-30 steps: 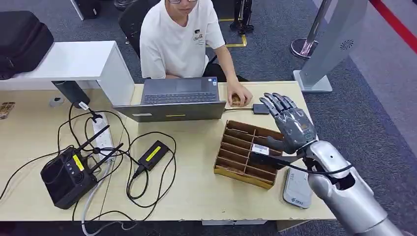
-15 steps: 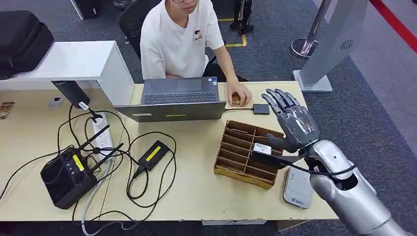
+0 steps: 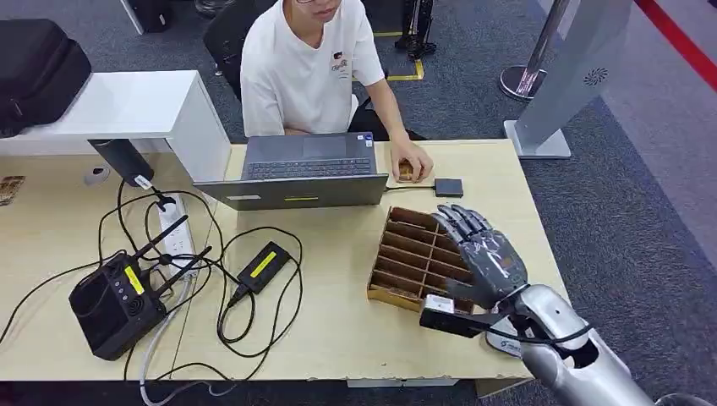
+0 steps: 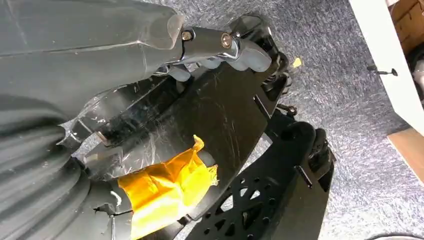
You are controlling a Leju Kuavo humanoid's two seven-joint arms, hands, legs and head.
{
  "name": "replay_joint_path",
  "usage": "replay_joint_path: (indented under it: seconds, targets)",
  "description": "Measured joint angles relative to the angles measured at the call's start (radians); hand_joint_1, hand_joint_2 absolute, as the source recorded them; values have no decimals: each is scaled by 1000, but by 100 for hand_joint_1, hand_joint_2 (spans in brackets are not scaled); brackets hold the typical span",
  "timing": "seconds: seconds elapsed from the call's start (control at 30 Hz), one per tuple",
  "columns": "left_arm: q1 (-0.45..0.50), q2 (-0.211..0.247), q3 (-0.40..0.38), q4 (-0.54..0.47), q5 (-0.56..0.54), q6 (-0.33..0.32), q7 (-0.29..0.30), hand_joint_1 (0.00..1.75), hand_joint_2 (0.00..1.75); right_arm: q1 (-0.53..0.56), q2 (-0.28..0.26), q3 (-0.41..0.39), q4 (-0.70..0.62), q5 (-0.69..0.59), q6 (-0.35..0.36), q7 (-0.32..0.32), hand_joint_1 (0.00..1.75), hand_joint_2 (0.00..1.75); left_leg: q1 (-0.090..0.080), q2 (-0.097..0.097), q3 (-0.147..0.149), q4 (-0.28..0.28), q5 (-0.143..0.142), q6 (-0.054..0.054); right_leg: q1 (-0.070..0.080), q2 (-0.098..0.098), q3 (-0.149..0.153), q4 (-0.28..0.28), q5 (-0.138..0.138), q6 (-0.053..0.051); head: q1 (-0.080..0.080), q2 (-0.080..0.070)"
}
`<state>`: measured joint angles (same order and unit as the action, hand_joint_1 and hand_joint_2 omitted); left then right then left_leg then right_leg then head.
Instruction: Pass the card to the sensor for recognition and then transmit it.
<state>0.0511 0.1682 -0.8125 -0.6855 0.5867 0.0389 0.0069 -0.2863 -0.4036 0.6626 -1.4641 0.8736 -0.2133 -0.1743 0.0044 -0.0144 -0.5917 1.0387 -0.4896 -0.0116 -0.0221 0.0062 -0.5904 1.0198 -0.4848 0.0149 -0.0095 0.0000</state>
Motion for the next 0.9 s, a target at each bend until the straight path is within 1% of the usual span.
replay_joint_path:
  seconds: [0.13,0.23,0.37,0.5,0.57,0.7,0.9]
  targets:
    - [-1,0,0,0,0,0,3,0,175,14,39,14,43,7,-18,5,0,175,0,0,0,0,0,0,0,0,0,0,0,0,0,0]
    - [-6,-1,0,0,-2,0,11,0,175,15,70,20,79,18,-50,14,0,175,0,0,0,0,0,0,0,0,0,0,0,0,0,0]
    - [-11,-3,0,0,-8,-2,12,0,175,15,97,19,107,28,-90,24,0,175,0,0,0,0,0,0,0,0,0,0,0,0,0,0]
    - [-18,-7,0,0,-16,-2,15,0,175,15,126,-3,122,60,-174,39,0,175,0,0,0,0,0,0,0,0,0,0,0,0,0,0]
    - [-20,-9,0,0,-20,-2,15,0,175,15,136,-19,124,68,-199,43,0,175,0,0,0,0,0,0,0,0,0,0,0,0,0,0]
    - [-22,-13,0,0,-26,-4,15,0,175,15,148,-53,127,82,-222,51,0,175,0,0,0,0,0,0,0,0,0,0,0,0,0,0]
    - [-24,-14,0,0,-31,-10,21,0,175,15,152,-97,130,86,-221,52,0,175,0,0,0,0,0,0,0,0,0,0,0,0,0,0]
